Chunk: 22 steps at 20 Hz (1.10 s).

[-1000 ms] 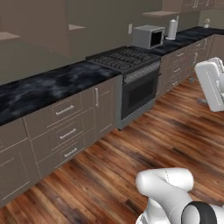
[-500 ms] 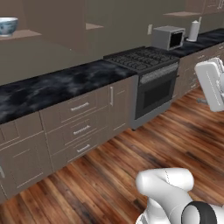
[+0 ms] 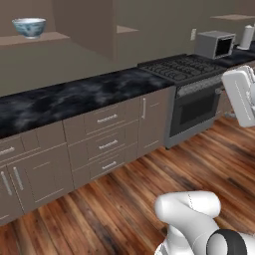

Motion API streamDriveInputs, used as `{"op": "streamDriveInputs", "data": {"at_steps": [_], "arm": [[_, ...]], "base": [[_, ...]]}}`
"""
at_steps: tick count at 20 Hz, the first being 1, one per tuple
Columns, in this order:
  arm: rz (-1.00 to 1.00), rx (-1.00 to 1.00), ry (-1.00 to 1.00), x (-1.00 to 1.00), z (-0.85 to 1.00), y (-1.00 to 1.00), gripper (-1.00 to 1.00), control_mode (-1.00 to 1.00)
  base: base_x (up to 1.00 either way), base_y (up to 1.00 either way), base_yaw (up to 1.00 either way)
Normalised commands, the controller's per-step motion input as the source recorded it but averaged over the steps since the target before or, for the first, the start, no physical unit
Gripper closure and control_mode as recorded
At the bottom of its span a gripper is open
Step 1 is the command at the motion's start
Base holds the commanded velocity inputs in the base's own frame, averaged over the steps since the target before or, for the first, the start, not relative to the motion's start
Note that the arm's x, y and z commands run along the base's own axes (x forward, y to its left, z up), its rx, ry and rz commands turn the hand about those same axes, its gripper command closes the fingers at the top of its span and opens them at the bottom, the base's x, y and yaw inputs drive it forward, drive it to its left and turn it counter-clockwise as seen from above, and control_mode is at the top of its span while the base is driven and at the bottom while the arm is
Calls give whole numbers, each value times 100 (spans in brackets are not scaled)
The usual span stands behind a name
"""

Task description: Move the bowls from the cabinet to the plates on the dining table.

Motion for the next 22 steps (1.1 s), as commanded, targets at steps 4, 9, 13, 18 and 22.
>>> {"op": "streamDriveInputs", "data": {"at_steps": [4, 9, 13, 18, 22], "arm": [[0, 0, 0, 0, 0, 0, -100, 100], [0, 0, 0, 0, 0, 0, -100, 100], [0, 0, 0, 0, 0, 0, -100, 100], [0, 0, 0, 0, 0, 0, -100, 100], [0, 0, 0, 0, 0, 0, -100, 100]], "base": [[0, 0, 25], [0, 0, 25], [0, 0, 25], [-1, 3, 24], [-4, 19, 22]]}}
